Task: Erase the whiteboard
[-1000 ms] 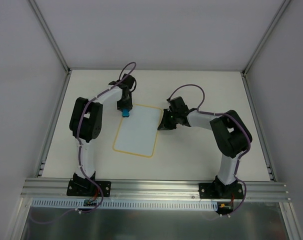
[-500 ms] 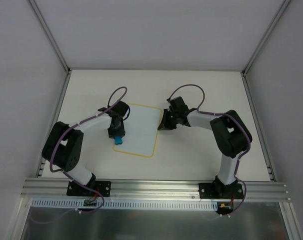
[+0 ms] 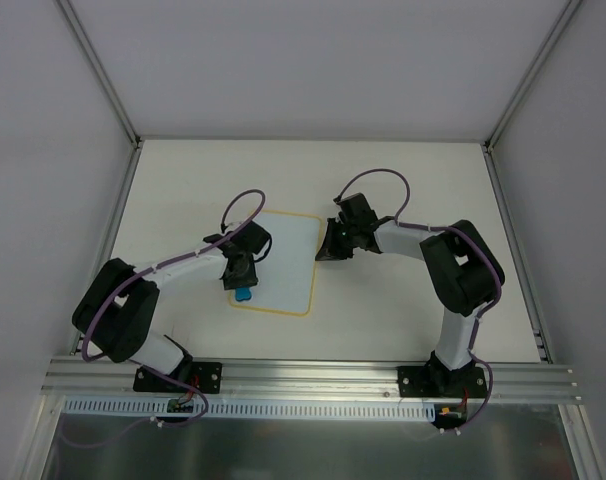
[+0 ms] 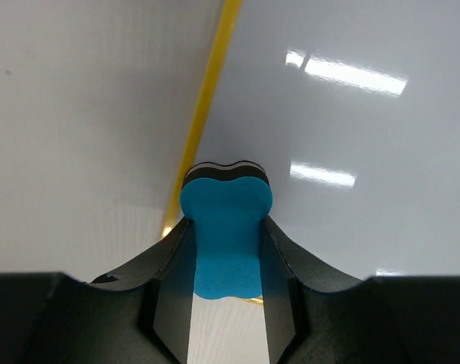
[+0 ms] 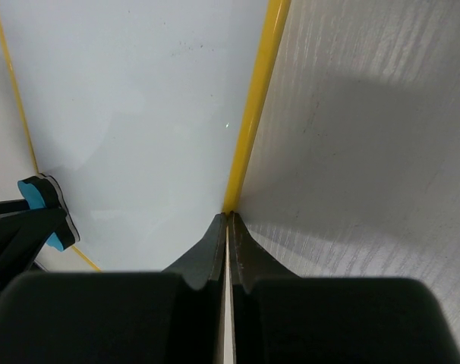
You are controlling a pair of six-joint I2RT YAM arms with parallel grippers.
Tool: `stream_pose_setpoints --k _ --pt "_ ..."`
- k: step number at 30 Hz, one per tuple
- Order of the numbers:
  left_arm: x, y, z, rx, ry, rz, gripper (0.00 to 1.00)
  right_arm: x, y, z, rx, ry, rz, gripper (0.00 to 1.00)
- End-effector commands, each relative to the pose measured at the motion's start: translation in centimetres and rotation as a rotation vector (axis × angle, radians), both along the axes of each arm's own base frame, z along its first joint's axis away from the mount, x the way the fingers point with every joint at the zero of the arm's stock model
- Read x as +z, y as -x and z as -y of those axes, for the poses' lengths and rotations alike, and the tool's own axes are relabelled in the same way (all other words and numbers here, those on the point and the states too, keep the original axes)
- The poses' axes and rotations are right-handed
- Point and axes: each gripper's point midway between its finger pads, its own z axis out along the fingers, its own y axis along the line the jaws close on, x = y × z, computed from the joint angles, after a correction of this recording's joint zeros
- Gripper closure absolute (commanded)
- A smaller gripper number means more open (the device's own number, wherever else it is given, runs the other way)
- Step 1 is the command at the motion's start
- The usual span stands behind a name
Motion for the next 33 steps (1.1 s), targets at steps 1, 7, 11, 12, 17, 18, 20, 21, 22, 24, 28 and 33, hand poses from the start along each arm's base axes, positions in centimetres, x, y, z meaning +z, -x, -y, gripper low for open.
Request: stream_pose_setpoints --k 1,7,11,12,17,18,20,21,22,24,28,33 --pt "-2.4 2.4 2.8 -0.027 0.076 -0.099 1.00 -6.4 4.8 5.1 -0.004 0.255 -0.175 1.00" --pt "-1.5 2.0 5.8 -0.093 0.100 -0.063 1.00 -6.5 4.8 5.1 -0.004 0.254 -0.178 1.00" --pt "-1.5 2.2 5.1 -0.080 0.088 -0.054 1.00 -6.5 4.9 5.0 -0.002 0.253 -0.178 1.00" --pt "-1.9 2.6 4.4 -0.069 0.074 -0.063 1.00 -6.5 4.9 5.1 -0.002 0.254 -0.179 1.00" --pt "-2.5 3.5 1.2 0.008 0.070 -0.081 1.00 -6.5 4.9 5.0 0.000 0.252 -0.178 1.00" --pt "-2.8 3.8 0.1 0.030 0.056 -0.089 1.00 -6.5 4.9 5.0 0.002 0.251 -0.177 1.00" --pt "-2.5 3.7 -0.9 0.046 0.056 -0.070 1.00 -6.5 4.9 5.0 0.003 0.252 -0.177 1.00" --pt "-2.7 3.9 -1.6 0.054 0.046 -0.072 1.00 -6.5 4.8 4.9 0.002 0.250 -0.177 1.00" --pt "-2.4 3.6 -2.3 0.070 0.045 -0.056 1.00 -6.6 4.9 5.0 0.003 0.250 -0.180 1.00" --pt "-2.5 3.5 -3.4 0.088 0.026 -0.049 1.00 -6.6 4.9 5.0 0.002 0.250 -0.181 1.00" --pt "-2.4 3.5 -4.4 0.108 0.009 -0.063 1.00 -6.6 4.9 4.9 0.005 0.250 -0.180 1.00" --pt "-2.5 4.1 -6.0 0.141 -0.071 -0.081 1.00 -6.6 4.9 4.9 0.007 0.250 -0.181 1.00"
